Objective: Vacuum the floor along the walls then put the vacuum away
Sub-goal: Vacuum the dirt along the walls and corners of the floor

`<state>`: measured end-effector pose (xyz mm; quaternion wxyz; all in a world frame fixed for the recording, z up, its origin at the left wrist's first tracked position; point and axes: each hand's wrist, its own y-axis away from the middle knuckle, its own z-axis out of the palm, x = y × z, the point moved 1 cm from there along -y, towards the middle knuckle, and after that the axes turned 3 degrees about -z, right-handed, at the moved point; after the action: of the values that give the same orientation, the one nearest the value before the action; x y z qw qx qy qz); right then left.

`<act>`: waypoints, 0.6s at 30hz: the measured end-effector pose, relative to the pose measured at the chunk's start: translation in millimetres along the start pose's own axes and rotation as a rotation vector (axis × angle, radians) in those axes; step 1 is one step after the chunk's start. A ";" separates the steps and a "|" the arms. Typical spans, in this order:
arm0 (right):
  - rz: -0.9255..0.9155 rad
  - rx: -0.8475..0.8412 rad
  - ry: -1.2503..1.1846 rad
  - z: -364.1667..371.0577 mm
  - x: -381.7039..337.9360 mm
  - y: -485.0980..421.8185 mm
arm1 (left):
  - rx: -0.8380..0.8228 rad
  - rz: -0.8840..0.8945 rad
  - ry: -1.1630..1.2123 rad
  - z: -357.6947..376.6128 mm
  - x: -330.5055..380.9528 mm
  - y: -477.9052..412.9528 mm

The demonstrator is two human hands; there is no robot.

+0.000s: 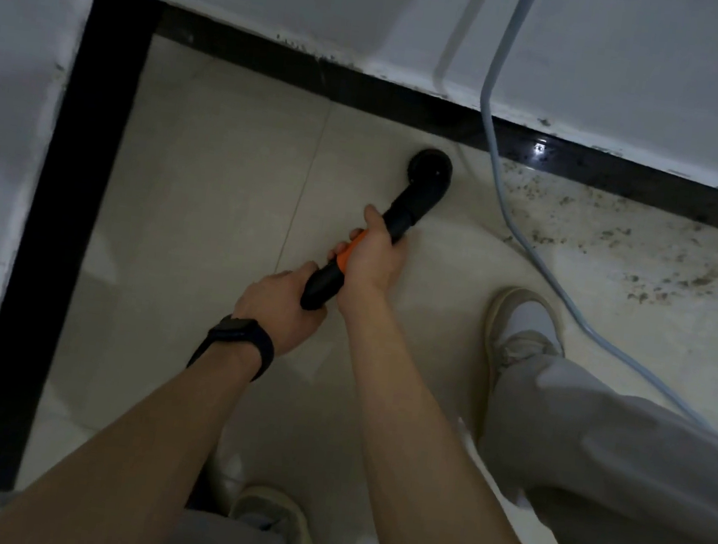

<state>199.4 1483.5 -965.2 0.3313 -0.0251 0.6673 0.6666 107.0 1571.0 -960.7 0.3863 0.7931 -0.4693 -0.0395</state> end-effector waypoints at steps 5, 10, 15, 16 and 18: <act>-0.015 0.208 -0.188 -55.4 23.0 11.0 | -0.177 0.165 -0.114 19.6 5.1 24.3; -0.015 0.258 -0.265 -95.6 31.0 11.7 | -0.131 0.257 -0.240 43.8 20.1 41.0; -0.018 0.206 -0.260 -96.9 14.1 0.1 | -0.083 0.273 -0.222 44.6 36.0 30.5; -0.020 0.192 -0.261 -96.8 9.4 -2.3 | -0.072 0.273 -0.217 43.8 40.5 27.5; -0.021 0.170 -0.264 -95.2 2.0 -4.9 | -0.058 0.261 -0.203 43.1 46.1 23.1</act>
<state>161.2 1397.6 -980.7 0.4241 0.0839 0.6718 0.6015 97.8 1504.4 -962.0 0.3612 0.7058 -0.6038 -0.0823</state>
